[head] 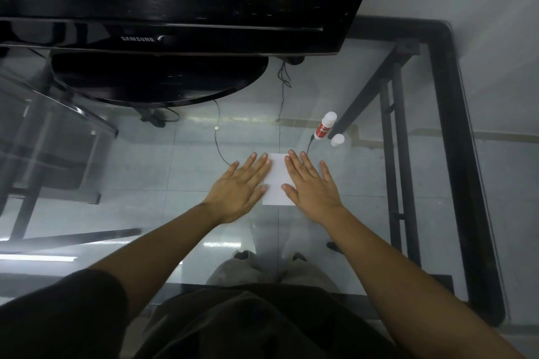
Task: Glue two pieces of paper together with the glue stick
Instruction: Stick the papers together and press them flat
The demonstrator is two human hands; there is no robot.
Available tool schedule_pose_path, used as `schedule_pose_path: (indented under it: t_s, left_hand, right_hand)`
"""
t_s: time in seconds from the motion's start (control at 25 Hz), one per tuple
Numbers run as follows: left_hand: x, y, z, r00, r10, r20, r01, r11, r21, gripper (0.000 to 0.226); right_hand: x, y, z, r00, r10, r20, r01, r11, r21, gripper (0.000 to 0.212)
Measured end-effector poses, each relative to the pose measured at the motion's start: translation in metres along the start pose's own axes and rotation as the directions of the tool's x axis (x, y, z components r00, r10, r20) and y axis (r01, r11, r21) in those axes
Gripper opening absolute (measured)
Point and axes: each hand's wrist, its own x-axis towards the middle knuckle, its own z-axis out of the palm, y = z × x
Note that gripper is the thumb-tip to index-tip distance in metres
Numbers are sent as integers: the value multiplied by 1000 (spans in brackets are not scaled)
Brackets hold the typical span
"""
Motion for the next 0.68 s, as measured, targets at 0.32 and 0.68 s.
schedule_pose_path:
  t_s: [0.32, 0.68]
  left_hand:
    - [9, 18, 22, 991, -101, -85, 112, 983, 145, 56]
    - [8, 20, 16, 996, -72, -46, 78, 985, 154, 57]
  right_hand:
    - [-16, 6, -4, 996, -34, -84, 32, 999, -29, 62]
    - [-47, 31, 2, 971, -240, -18, 232, 954, -192, 60]
